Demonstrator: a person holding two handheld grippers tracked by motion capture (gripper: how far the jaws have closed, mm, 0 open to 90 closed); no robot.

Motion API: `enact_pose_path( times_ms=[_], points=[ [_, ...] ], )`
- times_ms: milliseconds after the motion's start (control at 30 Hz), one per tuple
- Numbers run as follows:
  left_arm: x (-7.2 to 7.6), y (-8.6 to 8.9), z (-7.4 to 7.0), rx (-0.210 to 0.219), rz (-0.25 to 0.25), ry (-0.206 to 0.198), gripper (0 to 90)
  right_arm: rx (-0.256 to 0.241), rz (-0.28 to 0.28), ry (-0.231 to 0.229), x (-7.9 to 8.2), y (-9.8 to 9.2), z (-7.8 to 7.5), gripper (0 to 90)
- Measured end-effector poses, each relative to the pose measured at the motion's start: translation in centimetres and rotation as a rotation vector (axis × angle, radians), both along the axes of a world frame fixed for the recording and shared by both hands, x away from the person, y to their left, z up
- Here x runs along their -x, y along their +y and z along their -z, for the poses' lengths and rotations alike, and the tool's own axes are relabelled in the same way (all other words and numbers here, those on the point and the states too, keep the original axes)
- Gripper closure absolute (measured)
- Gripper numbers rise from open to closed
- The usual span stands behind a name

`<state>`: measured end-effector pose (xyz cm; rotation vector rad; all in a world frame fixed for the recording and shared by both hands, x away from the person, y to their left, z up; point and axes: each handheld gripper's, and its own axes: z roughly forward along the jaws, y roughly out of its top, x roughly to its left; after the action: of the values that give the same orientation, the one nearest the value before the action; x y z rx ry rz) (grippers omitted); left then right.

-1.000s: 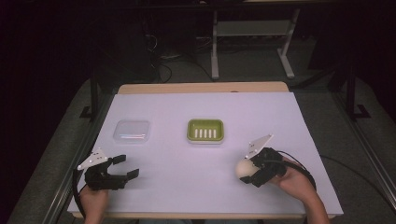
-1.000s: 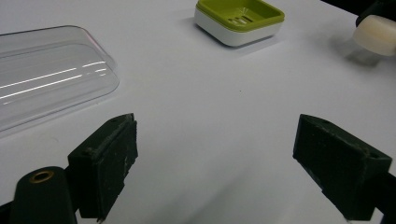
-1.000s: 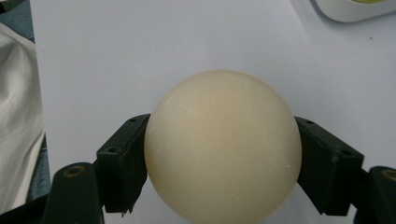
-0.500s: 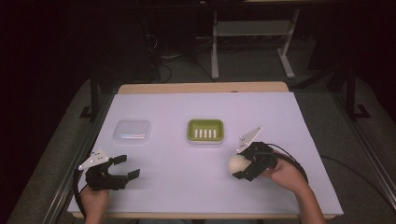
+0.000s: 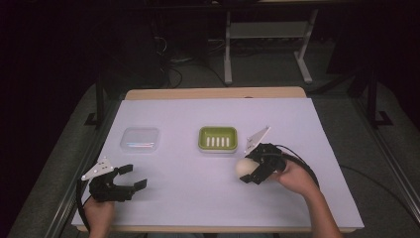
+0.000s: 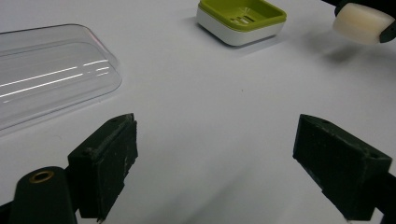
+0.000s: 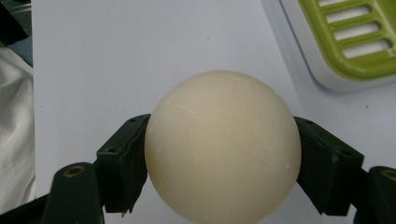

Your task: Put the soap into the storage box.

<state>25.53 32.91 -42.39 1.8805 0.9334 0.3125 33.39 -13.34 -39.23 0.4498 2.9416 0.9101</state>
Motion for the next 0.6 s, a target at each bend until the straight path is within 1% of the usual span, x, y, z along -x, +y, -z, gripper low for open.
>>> enact_pose_path(
  times_ms=[33, 67, 100, 167, 267, 333, 400, 567, 600],
  points=[
    [0.0, 0.0, 0.0, 0.003, 0.000, -0.002, 13.2, -0.011, 0.001, 0.006, -0.1, 0.1, -0.1, 24.5],
    [0.0, 0.0, 0.0, 0.002, -0.001, -0.002, 13.2, -0.012, -0.002, 0.010, -0.3, 0.2, -0.2, 24.5],
    [0.0, 0.0, 0.0, 0.002, -0.001, -0.002, 13.2, -0.007, -0.002, 0.001, -0.4, 0.3, -0.3, 24.5],
    [0.0, 0.0, 0.0, -0.003, 0.001, 0.000, 13.2, -0.004, -0.003, -0.001, -0.4, 0.4, -0.3, 24.5],
    [0.0, -0.1, 0.0, 0.008, -0.003, 0.004, 13.2, -0.007, -0.013, -0.003, -0.8, 0.8, -0.7, 24.5],
    [0.0, -0.2, 0.0, 0.006, -0.001, 0.004, 13.2, -0.006, -0.014, -0.005, -0.9, 0.9, -0.8, 24.5],
    [0.0, -0.2, 0.1, 0.007, 0.001, 0.003, 13.2, -0.017, -0.012, -0.001, -1.2, 1.1, -0.9, 24.5],
    [0.0, -0.1, 0.0, 0.005, -0.003, 0.008, 13.2, -0.004, -0.016, -0.003, -1.6, 1.5, -1.1, 24.5],
    [0.0, -0.1, 0.0, 0.004, -0.003, 0.008, 13.2, -0.003, -0.025, -0.007, -1.8, 1.8, -1.2, 24.5]
  ],
)
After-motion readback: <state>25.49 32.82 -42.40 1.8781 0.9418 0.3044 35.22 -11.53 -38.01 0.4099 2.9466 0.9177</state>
